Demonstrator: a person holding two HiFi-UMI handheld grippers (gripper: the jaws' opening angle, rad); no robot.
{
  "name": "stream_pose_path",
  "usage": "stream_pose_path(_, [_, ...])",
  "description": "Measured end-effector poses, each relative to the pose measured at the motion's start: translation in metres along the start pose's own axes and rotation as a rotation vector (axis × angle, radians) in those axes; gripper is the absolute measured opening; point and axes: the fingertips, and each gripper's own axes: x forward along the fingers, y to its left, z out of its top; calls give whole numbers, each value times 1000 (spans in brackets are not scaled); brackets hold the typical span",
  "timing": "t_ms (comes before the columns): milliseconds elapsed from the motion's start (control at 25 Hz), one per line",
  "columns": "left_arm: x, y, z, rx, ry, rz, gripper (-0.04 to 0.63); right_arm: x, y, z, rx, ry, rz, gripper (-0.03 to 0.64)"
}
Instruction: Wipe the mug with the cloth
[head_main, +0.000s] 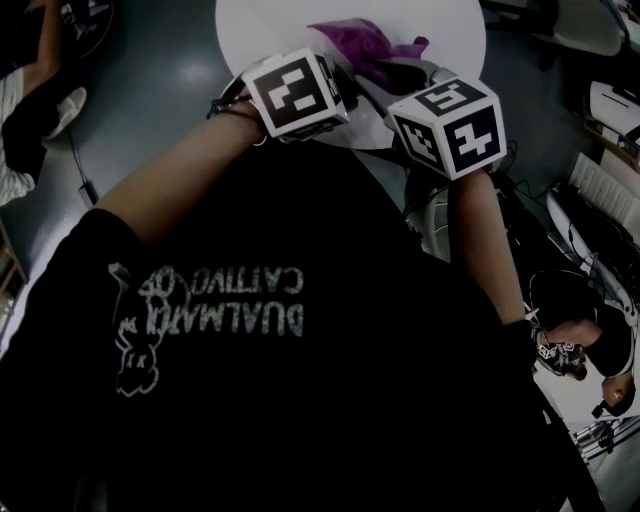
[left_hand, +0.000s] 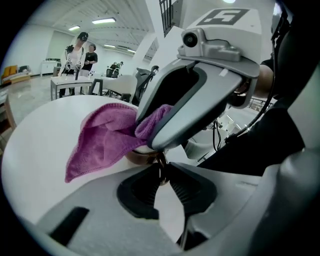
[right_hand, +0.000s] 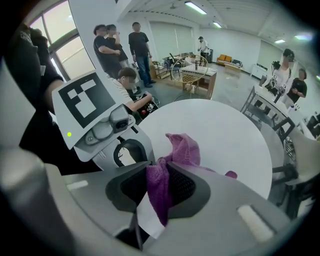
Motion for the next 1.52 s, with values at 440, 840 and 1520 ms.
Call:
stream_pose_path(440, [-3, -8, -11, 7, -7, 12, 63, 0, 26, -14, -51, 76, 37, 98])
stream_pose_path(840, [-9, -8, -1, 2, -14, 22, 63, -13, 31, -15, -150, 136, 95, 94])
stream_pose_path(1520, [7, -12, -11, 41, -19, 49, 61, 4, 17, -15, -549, 482, 375, 92])
